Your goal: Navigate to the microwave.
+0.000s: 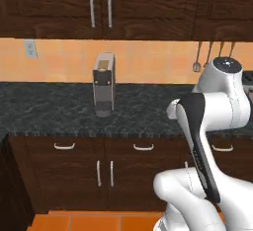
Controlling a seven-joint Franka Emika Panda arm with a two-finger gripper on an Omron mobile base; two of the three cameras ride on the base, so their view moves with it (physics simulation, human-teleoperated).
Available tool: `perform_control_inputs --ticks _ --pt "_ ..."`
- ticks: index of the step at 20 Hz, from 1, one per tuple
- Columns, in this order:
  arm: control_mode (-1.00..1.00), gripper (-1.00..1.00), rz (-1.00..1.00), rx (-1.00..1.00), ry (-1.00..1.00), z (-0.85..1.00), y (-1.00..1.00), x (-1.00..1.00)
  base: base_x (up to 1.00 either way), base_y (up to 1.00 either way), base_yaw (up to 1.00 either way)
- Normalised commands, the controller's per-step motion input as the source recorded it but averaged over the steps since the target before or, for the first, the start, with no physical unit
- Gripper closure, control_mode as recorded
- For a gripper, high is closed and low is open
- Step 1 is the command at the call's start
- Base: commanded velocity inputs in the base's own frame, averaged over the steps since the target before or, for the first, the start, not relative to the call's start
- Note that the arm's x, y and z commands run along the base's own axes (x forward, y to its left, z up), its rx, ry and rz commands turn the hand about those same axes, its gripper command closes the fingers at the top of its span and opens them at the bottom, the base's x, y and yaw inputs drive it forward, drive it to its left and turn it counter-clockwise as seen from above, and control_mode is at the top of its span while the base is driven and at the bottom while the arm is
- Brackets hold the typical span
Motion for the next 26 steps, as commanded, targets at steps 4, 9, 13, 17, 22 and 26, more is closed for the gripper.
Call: perform_control_inputs --ticks 4,9,13,17,22,26 --pt "1.0 -1.0 0.0 0.0 0.0 0.0 0.0 0.0 0.0 0.01 1.0" --pt "1.0 -1.0 0.0 0.0 0.0 0.0 0.0 0.0 0.0 0.0 1.0" --pt "1.0 -1.0 0.0 0.0 0.0 0.0 0.0 0.0 0.0 0.0 1.0" --pt "1.0 -1.0 0.0 0.0 0.0 0.0 0.0 0.0 0.0 0.0 1.0" --pt "1.0 -1.0 0.0 0.0 0.0 0.0 0.0 0.0 0.0 0.0 1.0" --pt "1.0 -1.0 0.0 0.0 0.0 0.0 0.0 0.0 0.0 0.0 1.0"
